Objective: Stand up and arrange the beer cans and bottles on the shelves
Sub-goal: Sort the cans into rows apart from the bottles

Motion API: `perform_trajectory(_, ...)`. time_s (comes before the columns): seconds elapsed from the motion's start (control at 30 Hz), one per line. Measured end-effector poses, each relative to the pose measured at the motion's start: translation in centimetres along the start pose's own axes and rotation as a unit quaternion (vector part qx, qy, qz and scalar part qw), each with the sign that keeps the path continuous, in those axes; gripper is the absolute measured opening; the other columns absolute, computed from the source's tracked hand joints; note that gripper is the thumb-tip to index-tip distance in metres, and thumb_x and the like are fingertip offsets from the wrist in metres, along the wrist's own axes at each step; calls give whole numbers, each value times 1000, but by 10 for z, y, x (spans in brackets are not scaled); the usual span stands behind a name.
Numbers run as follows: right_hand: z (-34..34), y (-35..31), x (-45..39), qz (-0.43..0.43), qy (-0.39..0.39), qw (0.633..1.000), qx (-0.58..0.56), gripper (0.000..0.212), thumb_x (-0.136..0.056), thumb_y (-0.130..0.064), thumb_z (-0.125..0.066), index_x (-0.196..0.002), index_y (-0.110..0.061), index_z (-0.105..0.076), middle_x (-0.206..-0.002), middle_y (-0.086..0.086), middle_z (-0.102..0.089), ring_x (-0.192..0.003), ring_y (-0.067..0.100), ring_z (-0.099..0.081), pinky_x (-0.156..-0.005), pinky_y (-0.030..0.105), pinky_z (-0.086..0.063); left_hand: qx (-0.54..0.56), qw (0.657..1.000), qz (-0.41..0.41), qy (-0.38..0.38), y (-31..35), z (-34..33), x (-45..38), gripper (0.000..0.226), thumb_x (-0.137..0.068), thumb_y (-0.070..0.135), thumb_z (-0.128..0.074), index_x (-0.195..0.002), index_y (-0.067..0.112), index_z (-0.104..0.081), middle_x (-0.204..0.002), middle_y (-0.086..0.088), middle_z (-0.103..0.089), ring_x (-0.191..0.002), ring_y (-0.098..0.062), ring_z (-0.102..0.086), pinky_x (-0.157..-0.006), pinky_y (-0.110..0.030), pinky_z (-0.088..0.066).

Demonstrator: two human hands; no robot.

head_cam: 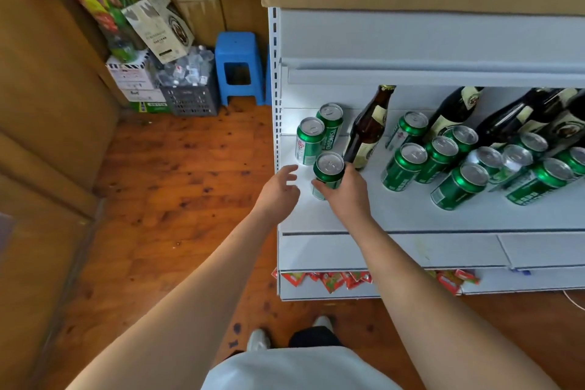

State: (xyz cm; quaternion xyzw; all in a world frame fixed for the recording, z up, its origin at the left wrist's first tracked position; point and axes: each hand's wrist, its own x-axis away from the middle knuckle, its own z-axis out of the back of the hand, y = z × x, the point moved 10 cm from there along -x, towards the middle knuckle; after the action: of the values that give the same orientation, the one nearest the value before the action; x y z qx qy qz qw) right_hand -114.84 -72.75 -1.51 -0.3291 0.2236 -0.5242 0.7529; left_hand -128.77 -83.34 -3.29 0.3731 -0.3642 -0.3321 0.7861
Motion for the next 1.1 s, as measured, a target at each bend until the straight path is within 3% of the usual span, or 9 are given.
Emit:
perform_trajectory(0.13,-12,-4,-13,1,-53,999,-7,65,-73,-41,-82,-121,-7,-53,-120,9,-63,-112,26,-58,-80,23,-43,-1,999,-22,-25,15,-13,-11,62,-93,9,-56,-148,24,-33,-142,-2,-48,-123,-20,-54,-92,-26,-49)
perform_trajectory(0.27,-11,0,-20,-1,-133,990,-50,72,-78,-53,-72,-132,-11,-50,-132,5,-58,-120,21,-56,-96,31,-48,-9,1000,-19,-20,20,-19,-20,64,-92,9,-59,-149,21,-32,-144,-6,-47,-126,-22,-52,-95,-29,-48)
perform_trajectory(0.33,24,2,-20,54,-56,996,-39,62,-85,-57,-61,-126,-12,-54,-124,4,-61,-113,19,-58,-94,38,-51,-26,998,-18,53,23,-6,-23,60,-93,8,-56,-147,22,-35,-144,-4,-45,-127,-20,-50,-97,-30,-45)
perform_trajectory(0.47,127,22,-22,130,191,969,93,32,-93,-29,-57,-118,-8,-58,-111,9,-60,-103,26,-54,-83,41,-49,-20,969,-85,233,59,28,-31,43,-95,23,-53,-137,21,-45,-135,-1,-48,-121,-16,-50,-98,-30,-45)
perform_trajectory(0.53,144,48,-43,94,154,969,168,51,-91,-39,-58,-130,-7,-51,-121,14,-56,-111,32,-51,-88,41,-47,-67,966,-86,236,74,24,-42,46,-95,36,-54,-137,20,-45,-137,-3,-45,-124,-20,-45,-102,-38,-45)
perform_trajectory(0.67,119,77,-72,76,-42,959,269,82,-86,-58,-59,-146,-13,-29,-135,17,-43,-118,35,-48,-88,42,-48,-260,929,-107,239,93,-3,-31,62,-87,57,-58,-134,19,-45,-131,-8,-43,-119,-26,-41,-99,-41,-43)
perform_trajectory(0.8,118,74,-70,59,-17,966,251,71,-80,-48,-72,-132,-12,-38,-126,14,-42,-96,33,-59,-69,36,-49,-226,957,-93,157,65,-38,-24,64,-81,39,-74,-133,28,-38,-125,-8,-44,-115,-28,-49,-92,-42,-52)
perform_trajectory(0.93,94,60,-45,108,-35,981,155,71,-73,-45,-78,-127,-15,-44,-121,10,-44,-91,27,-58,-69,32,-48,-204,964,-83,152,67,-34,-22,64,-81,29,-77,-134,31,-40,-125,-6,-50,-113,-26,-55,-85,-36,-53)
perform_trajectory(1.1,44,15,-26,207,-97,970,87,77,-75,-38,-80,-138,-16,-41,-128,8,-46,-107,27,-58,-79,35,-52,-199,973,-70,93,64,-41,-17,85,-83,23,-75,-151,29,-24,-138,-8,-40,-123,-23,-47,-98,-29,-42)
